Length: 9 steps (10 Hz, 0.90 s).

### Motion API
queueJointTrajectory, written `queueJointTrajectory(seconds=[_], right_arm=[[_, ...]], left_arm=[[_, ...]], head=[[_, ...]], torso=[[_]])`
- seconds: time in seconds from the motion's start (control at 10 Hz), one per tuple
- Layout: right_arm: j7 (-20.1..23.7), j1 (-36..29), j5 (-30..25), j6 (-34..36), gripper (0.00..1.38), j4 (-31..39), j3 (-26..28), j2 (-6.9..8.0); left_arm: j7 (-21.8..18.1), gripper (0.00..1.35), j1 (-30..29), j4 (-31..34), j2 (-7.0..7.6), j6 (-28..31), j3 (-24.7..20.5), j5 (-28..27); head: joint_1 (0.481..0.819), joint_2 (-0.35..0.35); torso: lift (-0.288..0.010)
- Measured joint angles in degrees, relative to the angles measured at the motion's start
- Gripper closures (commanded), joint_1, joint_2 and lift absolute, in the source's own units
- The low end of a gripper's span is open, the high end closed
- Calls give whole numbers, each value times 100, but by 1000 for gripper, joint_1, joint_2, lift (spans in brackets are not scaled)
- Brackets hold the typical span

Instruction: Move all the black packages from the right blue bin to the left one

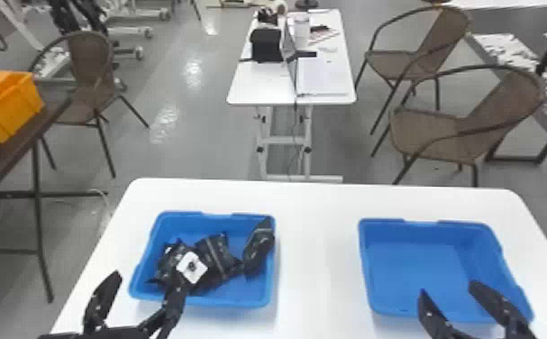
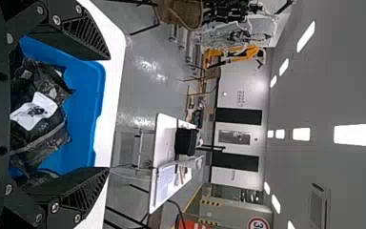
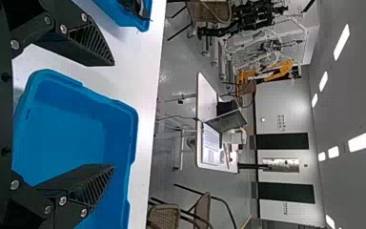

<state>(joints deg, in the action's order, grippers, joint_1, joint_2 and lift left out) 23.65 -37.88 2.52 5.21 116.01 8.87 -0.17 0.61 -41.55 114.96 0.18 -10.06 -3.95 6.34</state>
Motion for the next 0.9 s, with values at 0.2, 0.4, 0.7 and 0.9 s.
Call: queueJointTrajectory(seconds=[0.2,0.4,0.7,0.9], right_arm=[[8,12,23,131,291,23,0,0],[8,10,5,155,291,41,0,0],[-17,1,-14,104,291,59,-1,0],[-28,0,-30,75,291,59,-2,0]], left_arm=[[0,219,-8,-14,7,11,7,58],[0,219,-7,-17,8,12,9,61],[0,219,31,-17,43,28,16,74],[0,219,72,-10,112,37,40,77]], head=[[695,74],[695,74],[695,72],[695,68]], torso=[[0],[0],[0],[0]])
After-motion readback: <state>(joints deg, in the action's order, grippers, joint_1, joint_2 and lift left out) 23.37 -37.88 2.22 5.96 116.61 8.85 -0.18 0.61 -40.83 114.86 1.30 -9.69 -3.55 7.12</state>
